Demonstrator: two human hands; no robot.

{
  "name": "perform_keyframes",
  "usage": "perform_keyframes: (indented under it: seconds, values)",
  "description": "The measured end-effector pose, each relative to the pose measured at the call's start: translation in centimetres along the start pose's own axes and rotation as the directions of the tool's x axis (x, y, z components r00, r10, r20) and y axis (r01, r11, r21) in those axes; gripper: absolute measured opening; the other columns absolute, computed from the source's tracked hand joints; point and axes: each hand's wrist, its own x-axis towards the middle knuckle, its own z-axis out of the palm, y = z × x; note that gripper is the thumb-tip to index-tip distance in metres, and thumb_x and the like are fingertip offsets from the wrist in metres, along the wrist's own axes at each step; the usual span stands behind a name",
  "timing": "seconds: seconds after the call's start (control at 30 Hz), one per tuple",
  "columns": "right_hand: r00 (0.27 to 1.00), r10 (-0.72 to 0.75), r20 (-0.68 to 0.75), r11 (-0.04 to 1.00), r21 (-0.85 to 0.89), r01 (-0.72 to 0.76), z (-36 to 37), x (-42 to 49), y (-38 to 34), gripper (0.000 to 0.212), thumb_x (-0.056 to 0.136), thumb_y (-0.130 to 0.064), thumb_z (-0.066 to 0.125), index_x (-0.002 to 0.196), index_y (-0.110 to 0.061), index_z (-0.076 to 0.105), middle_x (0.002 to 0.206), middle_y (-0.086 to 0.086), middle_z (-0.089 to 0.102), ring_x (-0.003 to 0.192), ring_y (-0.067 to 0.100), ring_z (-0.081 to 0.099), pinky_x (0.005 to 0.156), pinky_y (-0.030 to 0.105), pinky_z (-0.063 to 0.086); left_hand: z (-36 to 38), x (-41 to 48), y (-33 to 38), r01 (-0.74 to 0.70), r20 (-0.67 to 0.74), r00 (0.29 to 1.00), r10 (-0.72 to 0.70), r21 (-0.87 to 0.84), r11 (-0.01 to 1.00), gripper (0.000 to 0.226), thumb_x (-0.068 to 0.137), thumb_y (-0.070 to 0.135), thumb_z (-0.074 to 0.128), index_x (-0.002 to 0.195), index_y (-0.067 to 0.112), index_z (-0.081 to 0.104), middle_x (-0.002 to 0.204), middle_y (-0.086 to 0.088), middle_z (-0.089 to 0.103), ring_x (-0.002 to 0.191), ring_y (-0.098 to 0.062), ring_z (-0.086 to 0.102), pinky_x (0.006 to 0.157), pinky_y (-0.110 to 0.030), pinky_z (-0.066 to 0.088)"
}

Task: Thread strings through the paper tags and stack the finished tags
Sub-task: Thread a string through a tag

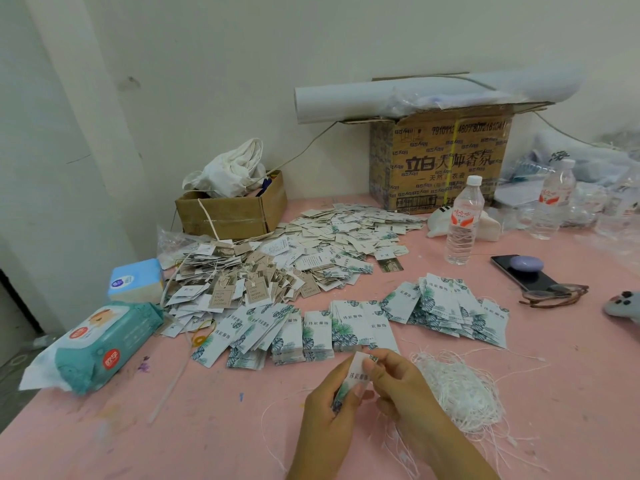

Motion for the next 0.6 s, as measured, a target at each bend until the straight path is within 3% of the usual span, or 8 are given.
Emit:
perform_keyframes:
  seconds: [0.1, 0.17, 0.23, 0.3, 0.4, 0.6]
  values:
    - [0.999, 0.027, 0.024, 1.000, 0.013, -0.028, -0.1, -0.1, 0.0, 0.016, 0.086, -0.015, 0.065, 0.086, -0.001, 0.056, 0.045, -0.009, 0.048, 0.034, 0.002, 0.040, 0.032, 0.015, 0.032, -0.1, 0.1, -0.1, 0.005, -0.027, 1.000, -0.003, 0.069, 0.998, 0.062, 0.095, 0.011, 0.060, 0.111, 0.071, 0.054, 0.118, 0.042, 0.058, 0.115, 0.016, 0.052, 0.091, -0.004, 0.040]
    - [0.999, 0.037, 0.022, 0.997, 0.062, -0.039, 0.0, -0.2, -0.1, 0.010, 0.090, -0.009, 0.061, 0.084, -0.003, 0.055, 0.044, -0.008, 0.049, 0.034, 0.002, 0.044, 0.032, 0.015, 0.035, -0.2, 0.1, -0.5, 0.048, -0.022, 0.999, -0.047, 0.004, 0.999, 0.046, 0.095, 0.020, 0.059, 0.120, 0.058, 0.058, 0.124, 0.025, 0.063, 0.118, 0.001, 0.058, 0.098, -0.023, 0.047]
    - [0.999, 0.043, 0.006, 0.994, 0.102, -0.043, 0.2, -0.2, -0.1, 0.003, 0.089, -0.005, 0.060, 0.090, -0.002, 0.059, 0.050, -0.003, 0.056, 0.035, 0.003, 0.048, 0.031, 0.015, 0.037, -0.3, 0.3, -0.7, 0.132, -0.016, 0.991, -0.135, -0.107, 0.985, 0.033, 0.093, 0.026, 0.060, 0.119, 0.044, 0.066, 0.117, 0.008, 0.071, 0.106, -0.015, 0.068, 0.086, -0.034, 0.055]
    - [0.998, 0.060, -0.024, 0.989, 0.137, -0.056, 0.2, -0.1, 0.0, 0.008, 0.088, -0.003, 0.062, 0.095, -0.003, 0.061, 0.062, 0.005, 0.063, 0.039, 0.007, 0.052, 0.030, 0.017, 0.037, -0.4, 0.4, -0.4, 0.184, -0.024, 0.981, -0.194, -0.223, 0.957, 0.027, 0.094, 0.019, 0.062, 0.114, 0.033, 0.072, 0.107, -0.001, 0.075, 0.094, -0.018, 0.071, 0.074, -0.028, 0.056]
    - [0.995, 0.093, -0.044, 0.983, 0.161, -0.085, 0.1, 0.1, 0.2, 0.012, 0.086, -0.002, 0.064, 0.098, -0.002, 0.060, 0.065, 0.011, 0.062, 0.036, 0.007, 0.050, 0.028, 0.018, 0.036, -0.6, 0.5, 0.1, 0.251, 0.006, 0.964, -0.267, -0.361, 0.898, 0.024, 0.084, 0.021, 0.059, 0.096, 0.030, 0.078, 0.095, -0.013, 0.076, 0.078, -0.019, 0.072, 0.062, -0.025, 0.056]
    - [0.990, 0.134, -0.046, 0.974, 0.189, -0.123, 0.0, 0.8, 0.9, 0.011, 0.081, -0.004, 0.068, 0.091, -0.006, 0.062, 0.074, 0.014, 0.051, 0.051, 0.015, 0.035, 0.035, 0.018, 0.042, -1.0, 0.7, -0.1, 0.336, 0.044, 0.934, -0.355, -0.449, 0.828, 0.023, 0.087, 0.015, 0.056, 0.099, 0.020, 0.074, 0.092, -0.021, 0.074, 0.068, -0.022, 0.071, 0.056, -0.027, 0.056]
